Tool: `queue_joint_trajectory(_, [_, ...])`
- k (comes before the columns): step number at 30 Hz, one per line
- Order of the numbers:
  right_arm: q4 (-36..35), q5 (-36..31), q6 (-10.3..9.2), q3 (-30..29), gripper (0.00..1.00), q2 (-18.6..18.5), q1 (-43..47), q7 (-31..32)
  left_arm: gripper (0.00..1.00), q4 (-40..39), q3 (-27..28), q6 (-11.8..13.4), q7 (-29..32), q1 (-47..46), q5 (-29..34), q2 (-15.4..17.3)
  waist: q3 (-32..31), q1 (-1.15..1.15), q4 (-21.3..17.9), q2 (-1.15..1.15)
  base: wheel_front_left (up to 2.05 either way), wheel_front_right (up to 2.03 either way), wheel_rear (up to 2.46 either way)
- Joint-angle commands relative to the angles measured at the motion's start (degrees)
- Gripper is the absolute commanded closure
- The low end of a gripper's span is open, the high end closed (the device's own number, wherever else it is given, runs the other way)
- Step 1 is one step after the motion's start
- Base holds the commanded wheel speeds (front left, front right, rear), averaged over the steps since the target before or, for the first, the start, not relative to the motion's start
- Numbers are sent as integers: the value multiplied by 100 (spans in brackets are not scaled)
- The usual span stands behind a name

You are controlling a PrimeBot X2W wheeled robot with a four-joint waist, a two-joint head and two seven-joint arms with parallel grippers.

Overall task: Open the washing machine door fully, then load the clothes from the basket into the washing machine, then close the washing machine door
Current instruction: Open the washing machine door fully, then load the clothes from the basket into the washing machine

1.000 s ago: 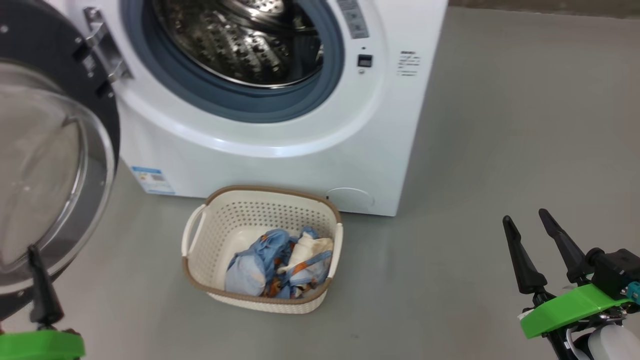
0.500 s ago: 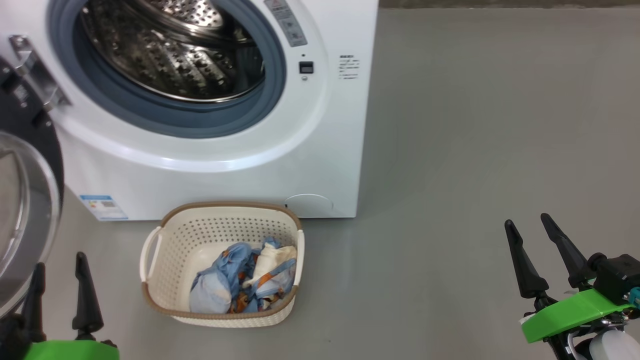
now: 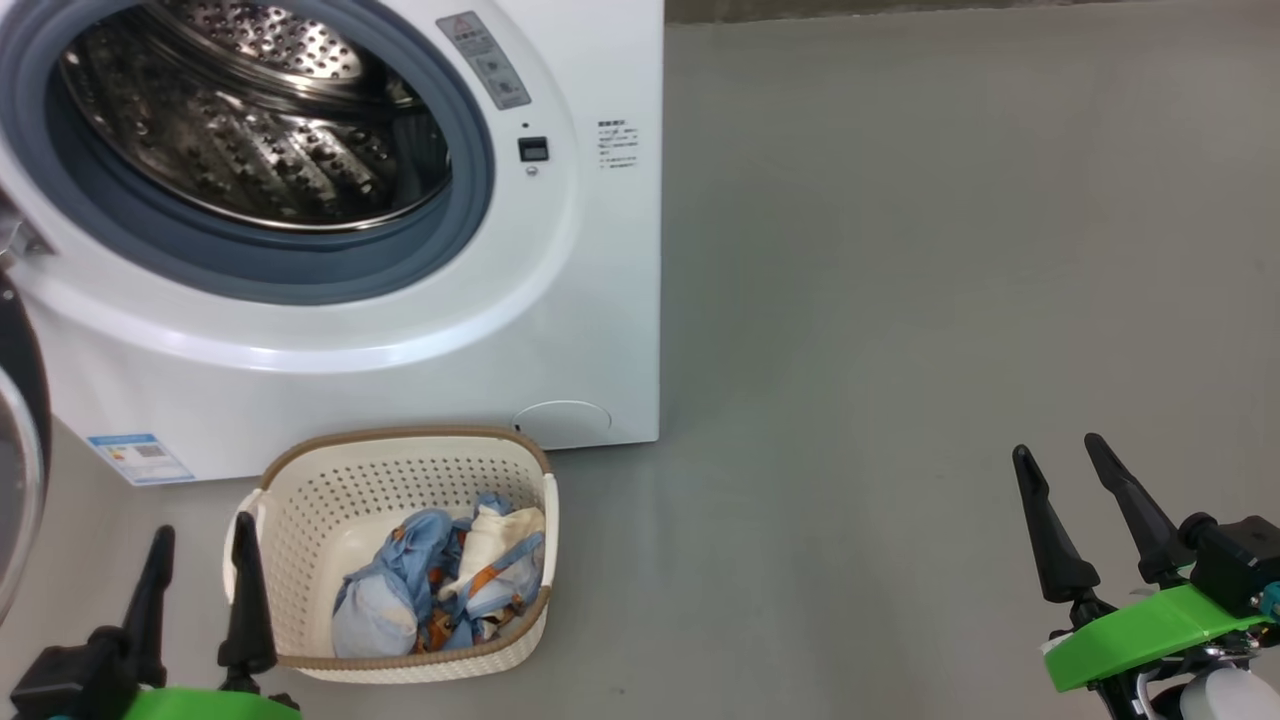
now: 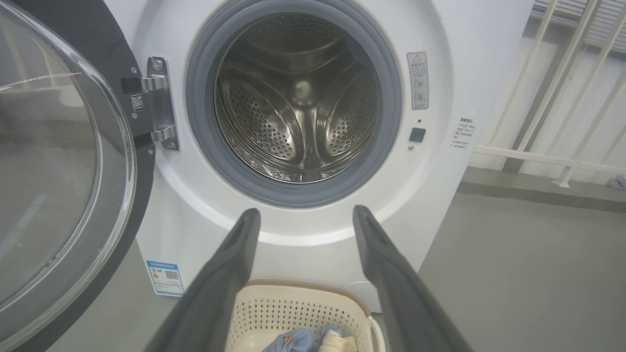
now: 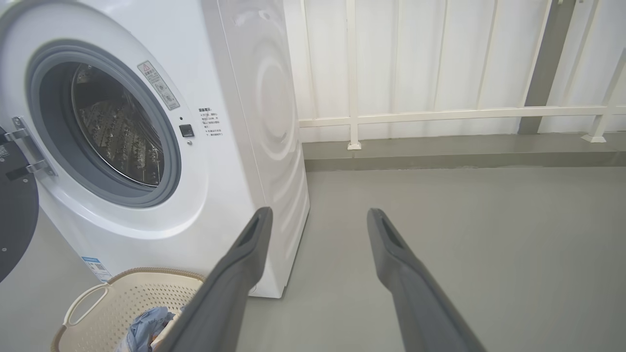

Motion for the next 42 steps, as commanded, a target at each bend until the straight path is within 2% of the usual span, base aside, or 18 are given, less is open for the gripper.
queue_joint_trajectory(1, [-147,3,42,66,0,-88,-23,-70,0,-171,149,-20,-31,-6,-34,104,5,0,-41,0,0,0,0])
queue_joint_trajectory(18, [-151,-7,42,-13,0,-41,30,-70,0,-271,29,-20,-31,120,-280,42,-18,0,-189,0,0,0,0])
queue_joint_trajectory(42, [-170,-27,42,-9,0,-14,37,-70,0,-238,-38,-20,-31,161,-473,88,1,0,-55,0,0,0,0])
